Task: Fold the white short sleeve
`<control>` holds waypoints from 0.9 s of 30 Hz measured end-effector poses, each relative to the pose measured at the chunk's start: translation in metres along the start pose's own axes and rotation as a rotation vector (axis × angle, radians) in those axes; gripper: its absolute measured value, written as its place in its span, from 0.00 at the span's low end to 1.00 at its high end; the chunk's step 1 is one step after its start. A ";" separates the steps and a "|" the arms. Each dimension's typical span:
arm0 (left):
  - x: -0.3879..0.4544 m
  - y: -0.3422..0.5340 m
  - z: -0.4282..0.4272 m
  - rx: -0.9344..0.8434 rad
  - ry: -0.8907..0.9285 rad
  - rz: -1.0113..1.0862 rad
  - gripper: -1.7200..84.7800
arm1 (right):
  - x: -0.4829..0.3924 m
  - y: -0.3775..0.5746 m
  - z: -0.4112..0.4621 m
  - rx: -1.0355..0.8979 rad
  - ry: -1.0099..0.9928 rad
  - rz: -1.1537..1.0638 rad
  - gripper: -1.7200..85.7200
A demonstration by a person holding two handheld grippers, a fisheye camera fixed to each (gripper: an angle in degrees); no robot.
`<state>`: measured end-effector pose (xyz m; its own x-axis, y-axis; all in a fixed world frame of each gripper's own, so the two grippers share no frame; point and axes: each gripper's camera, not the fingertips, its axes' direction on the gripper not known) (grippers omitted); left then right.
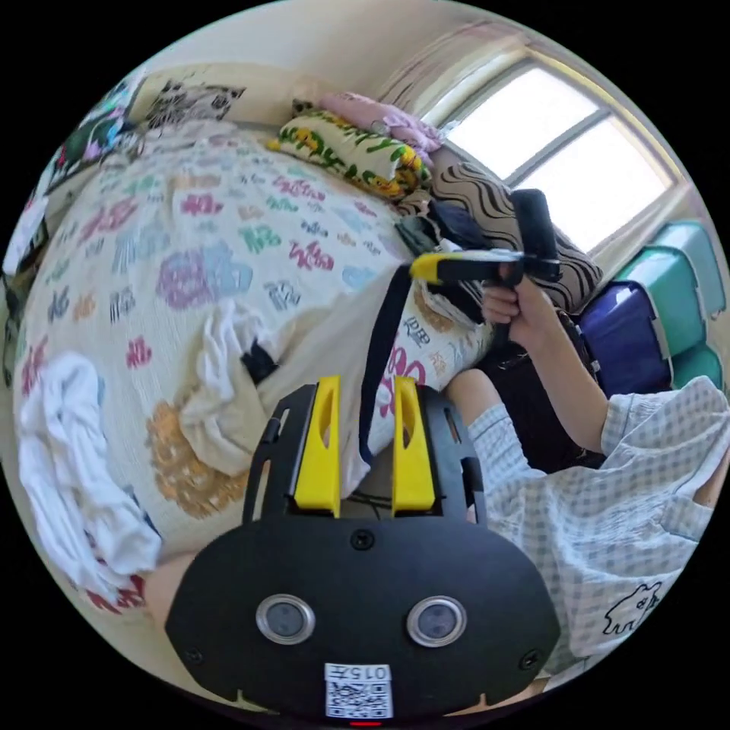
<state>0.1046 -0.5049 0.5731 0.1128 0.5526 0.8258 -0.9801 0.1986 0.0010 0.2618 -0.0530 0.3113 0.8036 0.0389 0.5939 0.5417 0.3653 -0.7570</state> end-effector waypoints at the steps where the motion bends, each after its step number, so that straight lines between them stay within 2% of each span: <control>1: 0.013 -0.025 -0.006 0.021 -0.012 0.056 0.15 | -0.008 -0.002 0.000 -0.001 -0.006 -0.017 0.01; 6: 0.059 -0.094 0.018 -0.059 -0.228 0.238 0.16 | -0.034 -0.007 0.000 -0.013 -0.008 -0.051 0.01; 9: 0.074 -0.116 0.033 -0.064 -0.211 0.295 0.15 | -0.047 -0.011 -0.001 -0.033 -0.018 -0.074 0.01; 13: 0.086 -0.141 0.038 -0.038 -0.186 0.351 0.05 | -0.064 -0.014 -0.003 -0.067 0.000 -0.098 0.02; 15: 0.087 -0.151 0.040 -0.037 -0.183 0.368 0.03 | -0.072 -0.014 -0.007 -0.070 0.009 -0.110 0.02; 18: 0.086 -0.167 0.042 -0.037 -0.227 0.342 0.02 | -0.084 -0.004 -0.021 0.015 0.057 -0.108 0.02; 21: 0.074 -0.182 0.031 0.025 -0.183 0.262 0.02 | -0.084 0.025 -0.022 0.074 0.067 -0.024 0.04; 23: 0.065 -0.192 0.023 0.062 -0.150 0.210 0.02 | -0.076 0.047 -0.002 0.022 0.023 0.068 0.07; 25: 0.058 -0.205 0.016 0.093 -0.097 0.178 0.02 | -0.069 0.074 0.039 -0.110 -0.075 0.190 0.09; 27: 0.057 -0.214 0.013 0.105 -0.087 0.172 0.02 | -0.076 0.085 0.060 -0.133 -0.122 0.229 0.10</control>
<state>0.3183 -0.5260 0.6273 -0.0673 0.4986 0.8642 -0.9958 0.0197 -0.0890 0.2317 0.0311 0.2186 0.8773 0.2210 0.4261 0.3841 0.2090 -0.8993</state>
